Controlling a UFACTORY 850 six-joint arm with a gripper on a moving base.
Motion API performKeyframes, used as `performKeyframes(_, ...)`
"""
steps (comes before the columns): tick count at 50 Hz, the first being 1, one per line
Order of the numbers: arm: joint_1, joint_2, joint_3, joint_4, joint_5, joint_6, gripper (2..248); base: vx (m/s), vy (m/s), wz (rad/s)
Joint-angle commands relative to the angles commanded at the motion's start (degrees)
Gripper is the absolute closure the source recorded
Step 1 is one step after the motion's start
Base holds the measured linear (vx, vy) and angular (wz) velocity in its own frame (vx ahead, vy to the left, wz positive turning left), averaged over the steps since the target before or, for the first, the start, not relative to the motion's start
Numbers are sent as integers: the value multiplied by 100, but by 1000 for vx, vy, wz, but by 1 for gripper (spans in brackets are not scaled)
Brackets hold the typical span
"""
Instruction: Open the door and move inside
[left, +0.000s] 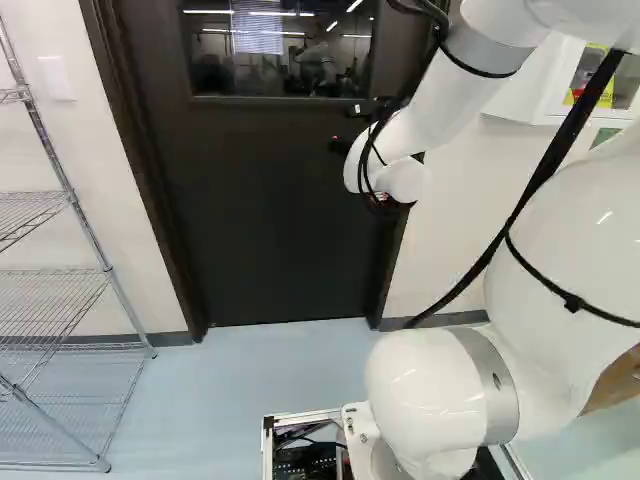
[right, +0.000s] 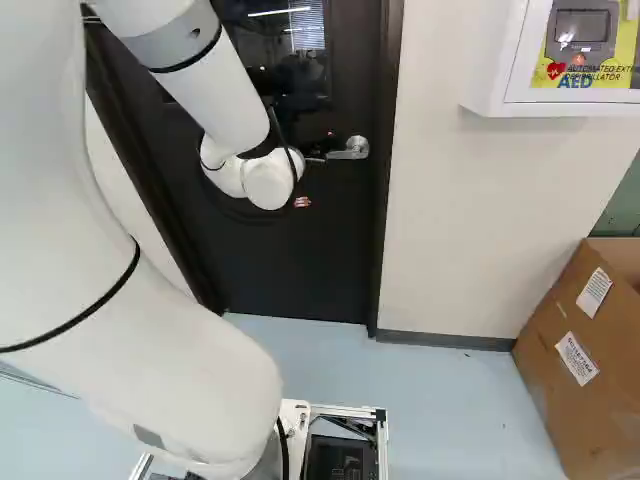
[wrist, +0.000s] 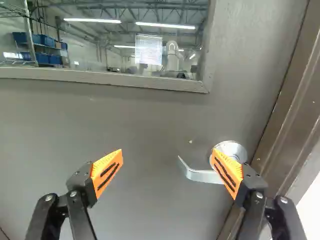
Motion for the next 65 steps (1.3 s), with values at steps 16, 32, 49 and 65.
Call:
performKeyframes(16, -19, -287, -278, -1, 0, 0, 3, 0, 0, 0)
performKeyframes(32, -3, -610, -599, -1, 0, 0, 3, 0, 0, 0)
performKeyframes(49, 10, -899, -807, -1, 0, 0, 3, 0, 0, 0)
performKeyframes(65, 18, -1182, -903, -1, 0, 0, 3, 0, 0, 0)
